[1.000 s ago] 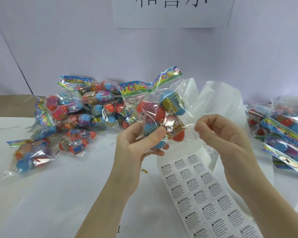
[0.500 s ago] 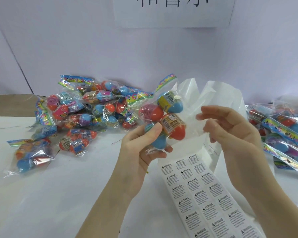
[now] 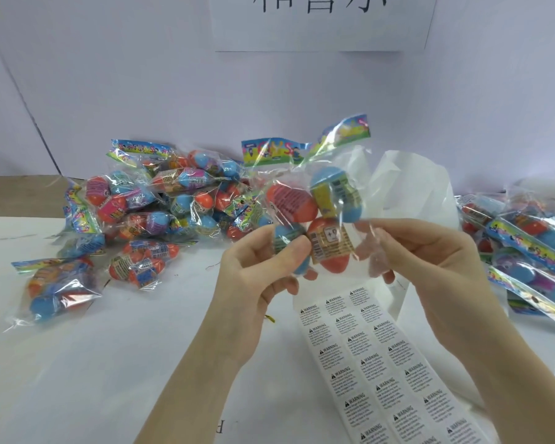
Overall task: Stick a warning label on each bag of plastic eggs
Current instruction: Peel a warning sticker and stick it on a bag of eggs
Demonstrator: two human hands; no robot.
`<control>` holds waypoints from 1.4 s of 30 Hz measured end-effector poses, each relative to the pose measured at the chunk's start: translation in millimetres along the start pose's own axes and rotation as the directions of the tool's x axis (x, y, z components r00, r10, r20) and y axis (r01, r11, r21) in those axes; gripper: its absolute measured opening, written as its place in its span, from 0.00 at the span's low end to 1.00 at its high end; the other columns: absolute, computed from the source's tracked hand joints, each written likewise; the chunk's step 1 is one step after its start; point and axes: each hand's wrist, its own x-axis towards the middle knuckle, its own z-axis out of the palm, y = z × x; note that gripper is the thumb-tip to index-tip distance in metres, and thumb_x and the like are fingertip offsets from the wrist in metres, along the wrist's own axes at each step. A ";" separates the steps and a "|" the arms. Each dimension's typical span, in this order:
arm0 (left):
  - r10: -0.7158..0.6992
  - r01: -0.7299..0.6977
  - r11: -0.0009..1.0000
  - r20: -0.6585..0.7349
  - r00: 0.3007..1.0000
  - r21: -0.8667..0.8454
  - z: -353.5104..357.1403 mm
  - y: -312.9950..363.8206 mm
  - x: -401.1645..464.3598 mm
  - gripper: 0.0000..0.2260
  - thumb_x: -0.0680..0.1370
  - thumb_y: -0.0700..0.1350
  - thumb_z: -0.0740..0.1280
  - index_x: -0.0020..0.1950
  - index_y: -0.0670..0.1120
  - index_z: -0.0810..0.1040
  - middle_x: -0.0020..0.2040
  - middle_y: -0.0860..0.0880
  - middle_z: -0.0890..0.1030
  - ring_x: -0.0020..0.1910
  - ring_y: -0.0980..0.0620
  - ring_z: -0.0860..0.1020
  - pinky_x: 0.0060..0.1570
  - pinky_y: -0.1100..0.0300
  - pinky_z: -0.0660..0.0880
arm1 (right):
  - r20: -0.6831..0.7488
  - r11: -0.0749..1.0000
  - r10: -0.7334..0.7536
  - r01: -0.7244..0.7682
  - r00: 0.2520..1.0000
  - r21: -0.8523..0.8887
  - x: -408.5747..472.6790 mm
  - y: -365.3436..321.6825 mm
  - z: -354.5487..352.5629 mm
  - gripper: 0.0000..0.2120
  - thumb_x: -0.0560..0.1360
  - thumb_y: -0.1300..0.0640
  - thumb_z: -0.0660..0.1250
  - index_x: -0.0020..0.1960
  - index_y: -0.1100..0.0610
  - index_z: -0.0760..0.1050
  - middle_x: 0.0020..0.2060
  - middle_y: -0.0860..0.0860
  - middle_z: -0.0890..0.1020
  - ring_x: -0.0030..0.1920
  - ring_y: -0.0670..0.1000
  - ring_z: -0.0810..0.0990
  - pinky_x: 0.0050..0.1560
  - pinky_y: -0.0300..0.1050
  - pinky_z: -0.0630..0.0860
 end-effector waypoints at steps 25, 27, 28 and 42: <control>-0.114 0.118 0.985 0.038 0.993 -0.123 14.2 -15.1 0.8 0.08 0.71 0.43 0.68 0.49 0.46 0.81 0.43 0.50 0.80 0.38 0.56 0.78 0.39 0.65 0.75 | 0.179 0.243 -0.761 0.530 0.623 -0.812 -8.3 25.5 17.8 0.05 0.73 0.65 0.69 0.41 0.66 0.82 0.39 0.55 0.83 0.39 0.51 0.78 0.44 0.40 0.74; -0.092 0.126 0.950 0.128 0.987 -0.285 12.8 -9.7 -2.3 0.03 0.68 0.44 0.72 0.41 0.48 0.83 0.39 0.50 0.82 0.40 0.55 0.80 0.42 0.63 0.77 | 0.219 0.247 -0.744 0.564 0.632 -0.788 -10.1 25.8 21.4 0.05 0.72 0.64 0.70 0.41 0.65 0.83 0.39 0.55 0.83 0.38 0.51 0.78 0.40 0.42 0.75; -0.083 0.119 0.947 0.128 0.988 -0.299 13.6 -8.4 -3.4 0.05 0.67 0.46 0.74 0.40 0.48 0.83 0.39 0.50 0.82 0.41 0.54 0.80 0.44 0.62 0.78 | 0.231 0.269 -0.732 0.583 0.641 -0.766 -11.9 25.9 23.8 0.05 0.71 0.63 0.70 0.41 0.64 0.83 0.38 0.54 0.83 0.37 0.51 0.78 0.39 0.42 0.75; -0.137 0.127 0.975 -0.041 0.990 -0.184 12.8 0.4 -3.6 0.03 0.64 0.42 0.68 0.35 0.47 0.81 0.32 0.49 0.80 0.28 0.55 0.75 0.28 0.66 0.72 | -0.208 0.953 -0.142 0.076 0.968 -0.293 -5.4 10.2 22.4 0.05 0.72 0.50 0.69 0.42 0.40 0.82 0.39 0.41 0.84 0.43 0.43 0.81 0.47 0.36 0.74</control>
